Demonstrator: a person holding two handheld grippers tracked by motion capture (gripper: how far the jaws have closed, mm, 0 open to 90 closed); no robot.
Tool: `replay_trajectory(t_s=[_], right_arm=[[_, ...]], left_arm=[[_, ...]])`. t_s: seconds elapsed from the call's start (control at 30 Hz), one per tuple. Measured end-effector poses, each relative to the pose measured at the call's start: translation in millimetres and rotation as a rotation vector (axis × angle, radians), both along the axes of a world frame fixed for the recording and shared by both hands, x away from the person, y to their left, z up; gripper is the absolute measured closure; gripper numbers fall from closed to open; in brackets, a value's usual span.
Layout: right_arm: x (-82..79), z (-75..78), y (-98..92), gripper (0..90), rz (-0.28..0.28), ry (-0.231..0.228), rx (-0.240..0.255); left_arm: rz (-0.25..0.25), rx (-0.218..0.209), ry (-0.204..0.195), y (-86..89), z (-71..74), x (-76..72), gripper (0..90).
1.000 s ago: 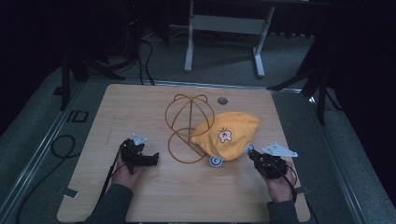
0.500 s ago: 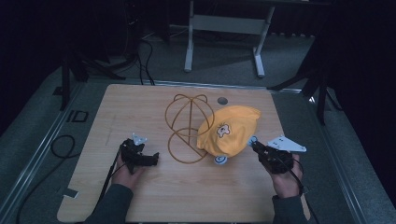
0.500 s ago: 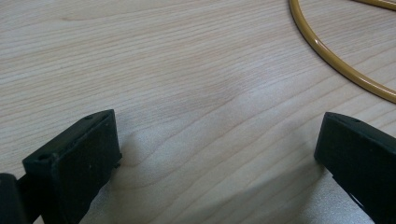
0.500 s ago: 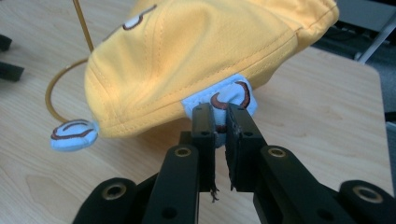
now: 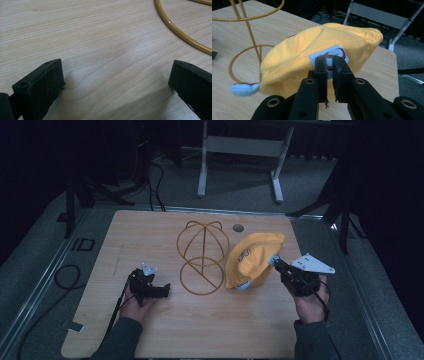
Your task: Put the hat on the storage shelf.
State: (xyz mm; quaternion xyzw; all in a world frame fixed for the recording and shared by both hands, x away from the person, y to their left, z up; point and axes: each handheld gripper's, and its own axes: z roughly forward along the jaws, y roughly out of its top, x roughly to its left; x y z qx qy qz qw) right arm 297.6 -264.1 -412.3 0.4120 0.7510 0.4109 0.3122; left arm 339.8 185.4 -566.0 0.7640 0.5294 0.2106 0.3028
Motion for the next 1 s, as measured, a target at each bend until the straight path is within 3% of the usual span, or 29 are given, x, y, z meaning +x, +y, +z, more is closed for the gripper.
replay_trajectory(t_s=[0.2,0.3,0.37,0.77,1.0], right_arm=[[15.0,-4.4,-2.1,82.8,-0.070,0.014,-0.030],[17.4,-5.2,-2.5,82.7,-0.080,0.021,-0.036],[27.0,-11.9,-0.4,82.4,-0.119,0.051,-0.081],[16.8,-21.3,-6.3,81.0,-0.144,0.076,-0.094],[12.8,-17.2,-11.9,75.3,-0.103,0.081,-0.082]], left_arm=[[0.000,0.000,0.000,0.0,0.0,0.0,0.1],[0.000,-0.001,0.001,-0.1,0.0,0.0,0.1],[0.000,-0.001,0.001,-0.1,0.0,0.0,0.1],[0.001,-0.001,-0.002,-0.1,-0.1,0.0,0.1],[0.000,-0.001,-0.001,-0.1,-0.2,0.0,0.1]])
